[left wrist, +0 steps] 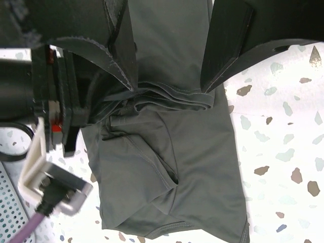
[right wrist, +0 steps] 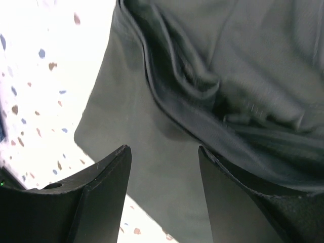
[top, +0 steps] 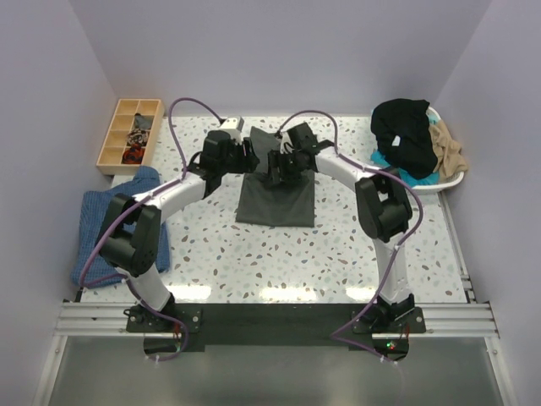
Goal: Fold and stack the t-shirts
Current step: Fold the tshirt
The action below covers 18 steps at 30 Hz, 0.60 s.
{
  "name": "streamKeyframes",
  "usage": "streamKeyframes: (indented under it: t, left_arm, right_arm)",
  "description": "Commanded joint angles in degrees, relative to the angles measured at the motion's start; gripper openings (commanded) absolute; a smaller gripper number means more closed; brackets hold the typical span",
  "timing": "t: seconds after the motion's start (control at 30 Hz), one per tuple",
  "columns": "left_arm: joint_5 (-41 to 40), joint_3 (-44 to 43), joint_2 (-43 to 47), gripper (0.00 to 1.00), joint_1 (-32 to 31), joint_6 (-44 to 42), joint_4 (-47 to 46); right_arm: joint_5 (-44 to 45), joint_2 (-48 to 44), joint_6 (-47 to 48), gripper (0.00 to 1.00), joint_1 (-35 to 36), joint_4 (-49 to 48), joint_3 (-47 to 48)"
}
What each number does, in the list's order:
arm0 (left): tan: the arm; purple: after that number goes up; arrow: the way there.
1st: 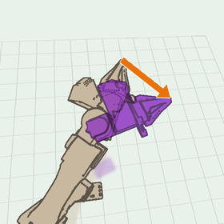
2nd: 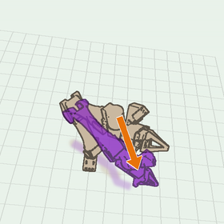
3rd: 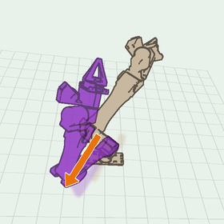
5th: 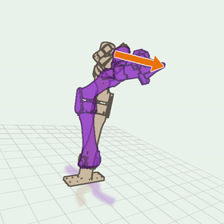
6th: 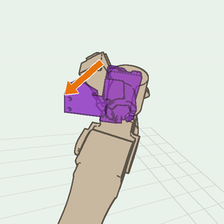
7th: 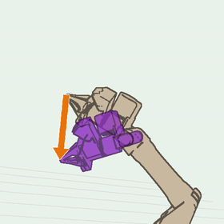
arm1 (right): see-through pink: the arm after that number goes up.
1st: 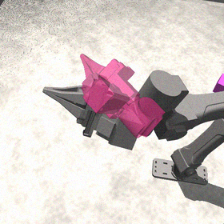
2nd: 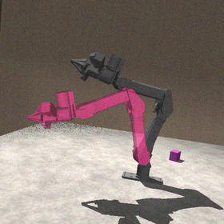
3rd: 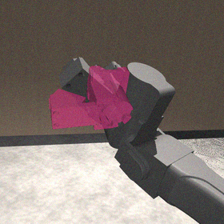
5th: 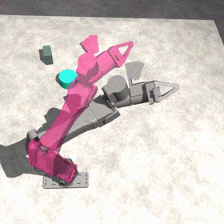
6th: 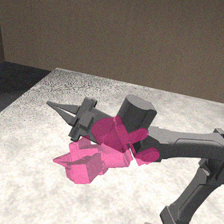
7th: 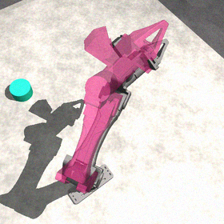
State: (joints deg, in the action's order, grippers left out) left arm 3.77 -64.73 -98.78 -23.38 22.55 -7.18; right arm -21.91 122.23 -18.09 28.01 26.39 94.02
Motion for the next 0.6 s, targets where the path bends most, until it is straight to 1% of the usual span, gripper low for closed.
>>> streamKeyframes:
  t: [0.0, 0.07, 0.13, 0.37, 0.4, 0.47, 0.5, 0.53, 0.57]
  left_arm:
    - [1.85, 0.31, 0.79, 0.57, 0.0, 0.31, -2.14]
    - [2.2, 0.48, 0.7, 0.57, 0.0, 0.22, -1.79]
    - [2.12, 1.27, 0.78, 0.57, 0.0, 0.22, -1.78]
    - [2.29, 4.78, 2.98, 0.57, 0.0, 0.66, -2.22]
    - [2.29, 5.48, 3.16, 0.57, 0.0, 0.74, -2.05]
    - [1.68, 6.8, 5.08, 0.56, -0.18, 1.01, -2.31]
    - [1.42, 8.81, 5.96, 0.56, -0.27, 1.01, -3.36]
    - [0.98, 9.79, 7.88, 0.57, -0.35, 1.1, -3.63]
    - [-0.07, 10.67, 8.77, 0.57, -0.53, 1.27, -3.72]
  right_arm:
    - [4.68, 4.49, 2.7, 0.6, -0.5, 2.16, 8.53]
    - [5.47, 6.86, 3.06, 0.6, -0.76, 4.45, 13.18]
    - [6.88, 9.07, 3.14, 0.6, -1.2, 4.81, 15.83]
    - [9.61, 12.5, 5.77, 0.6, -1.47, 6.3, 22.08]
    - [9.43, 12.15, 6.04, 0.59, -1.47, 6.3, 22.09]
    - [10.57, 8.65, 6.13, 0.59, -1.38, 5.25, 19.55]
    - [11.1, 6.72, 6.13, 0.59, -1.55, 4.2, 17.8]
    - [12.93, 2.44, 6.31, 0.6, -1.55, 2.11, 14.39]
    - [13.56, 0.74, 6.66, 0.61, -1.82, 1.74, 13.05]
